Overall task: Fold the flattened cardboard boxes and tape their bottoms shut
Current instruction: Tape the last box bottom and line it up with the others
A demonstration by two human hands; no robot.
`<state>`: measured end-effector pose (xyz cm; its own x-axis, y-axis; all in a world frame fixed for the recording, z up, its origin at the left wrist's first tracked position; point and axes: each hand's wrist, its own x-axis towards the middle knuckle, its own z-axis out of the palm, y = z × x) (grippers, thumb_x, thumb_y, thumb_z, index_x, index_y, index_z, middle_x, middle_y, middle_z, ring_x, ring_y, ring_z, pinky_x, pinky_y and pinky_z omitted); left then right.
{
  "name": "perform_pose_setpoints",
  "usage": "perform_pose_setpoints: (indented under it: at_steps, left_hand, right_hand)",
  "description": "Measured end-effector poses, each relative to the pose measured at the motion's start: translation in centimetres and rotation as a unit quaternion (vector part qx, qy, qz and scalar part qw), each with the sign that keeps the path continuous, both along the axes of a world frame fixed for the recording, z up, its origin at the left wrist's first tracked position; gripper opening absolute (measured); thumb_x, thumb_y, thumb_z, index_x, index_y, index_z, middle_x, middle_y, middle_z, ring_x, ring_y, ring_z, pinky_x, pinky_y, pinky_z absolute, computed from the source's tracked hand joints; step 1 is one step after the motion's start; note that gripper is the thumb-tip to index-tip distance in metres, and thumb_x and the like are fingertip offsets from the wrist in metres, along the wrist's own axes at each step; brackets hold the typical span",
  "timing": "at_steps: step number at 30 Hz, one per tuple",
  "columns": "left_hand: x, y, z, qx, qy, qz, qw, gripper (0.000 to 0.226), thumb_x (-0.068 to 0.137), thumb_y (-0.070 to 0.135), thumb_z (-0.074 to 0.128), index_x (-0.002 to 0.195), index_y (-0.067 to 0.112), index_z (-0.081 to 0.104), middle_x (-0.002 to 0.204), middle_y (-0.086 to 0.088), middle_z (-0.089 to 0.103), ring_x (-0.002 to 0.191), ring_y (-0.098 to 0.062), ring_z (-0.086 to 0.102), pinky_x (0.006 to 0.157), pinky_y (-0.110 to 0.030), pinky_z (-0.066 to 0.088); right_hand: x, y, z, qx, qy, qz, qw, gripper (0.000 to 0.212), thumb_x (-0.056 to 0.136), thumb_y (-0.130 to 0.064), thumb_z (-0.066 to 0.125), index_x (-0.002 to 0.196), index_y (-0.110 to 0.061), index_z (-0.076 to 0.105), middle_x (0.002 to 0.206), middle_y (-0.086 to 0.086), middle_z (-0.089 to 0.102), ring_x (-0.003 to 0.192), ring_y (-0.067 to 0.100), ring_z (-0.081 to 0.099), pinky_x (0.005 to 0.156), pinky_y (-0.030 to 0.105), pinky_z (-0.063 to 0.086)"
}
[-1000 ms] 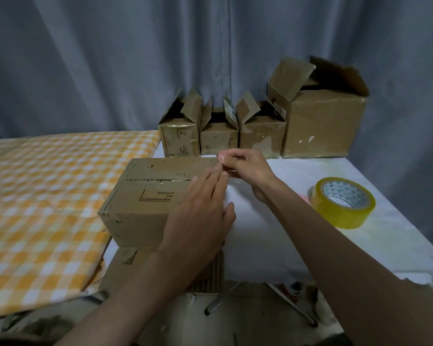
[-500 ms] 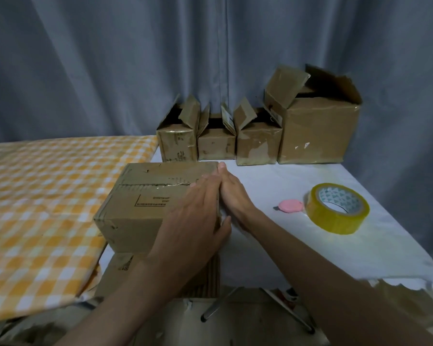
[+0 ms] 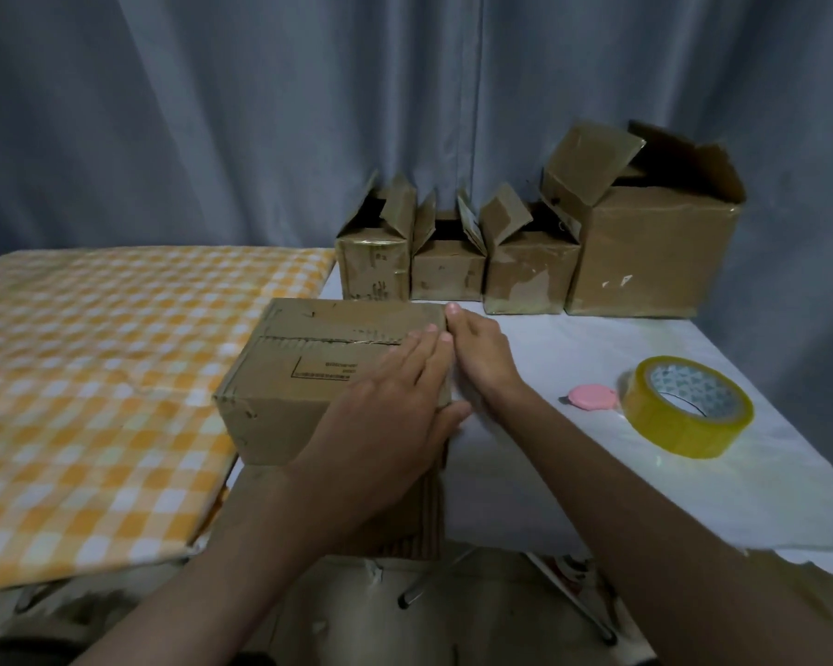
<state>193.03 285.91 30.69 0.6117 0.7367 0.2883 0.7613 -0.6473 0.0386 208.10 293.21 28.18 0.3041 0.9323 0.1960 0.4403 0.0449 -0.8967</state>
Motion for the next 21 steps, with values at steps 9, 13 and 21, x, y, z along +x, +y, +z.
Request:
perform_pose_setpoints:
  at_steps: [9,13,21]
  left_hand:
    - [-6.0,3.6,3.9,-0.162,-0.056,-0.029,0.985,0.077,0.083,0.083,0.026,0.147,0.042,0.031,0.16,0.016,0.023,0.147,-0.01,0.023,0.123,-0.039,0.021]
    - [-9.3,5.8,4.0,-0.151,-0.026,0.073,0.986,0.094,0.079,0.088,0.011,0.144,0.027,0.039,0.155,0.002,0.035,0.139,-0.025,0.034,0.115,-0.043,0.029]
    - [-8.8,5.5,4.2,-0.121,-0.053,0.13,0.983,0.079,0.088,0.07,0.021,0.131,0.015,0.058,0.141,-0.006,0.054,0.12,-0.024,0.052,0.089,-0.034,0.038]
  right_hand:
    - [0.5,-3.4,2.3,0.021,0.035,0.002,0.999,0.015,0.097,-0.037,0.057,0.098,-0.024,0.063,0.092,-0.005,0.064,0.086,0.013,0.061,0.082,0.035,0.052]
    - [0.4,-6.3,3.6,-0.063,0.009,0.078,0.995,0.041,0.089,-0.06,0.059,0.105,-0.023,0.055,0.094,0.003,0.065,0.078,0.014,0.064,0.069,0.035,0.054]
    - [2.2,-8.0,4.6,-0.13,-0.091,0.235,0.959,0.103,0.066,-0.058,0.084,0.151,-0.038,0.03,0.131,-0.013,0.04,0.11,0.007,0.054,0.089,0.029,0.053]
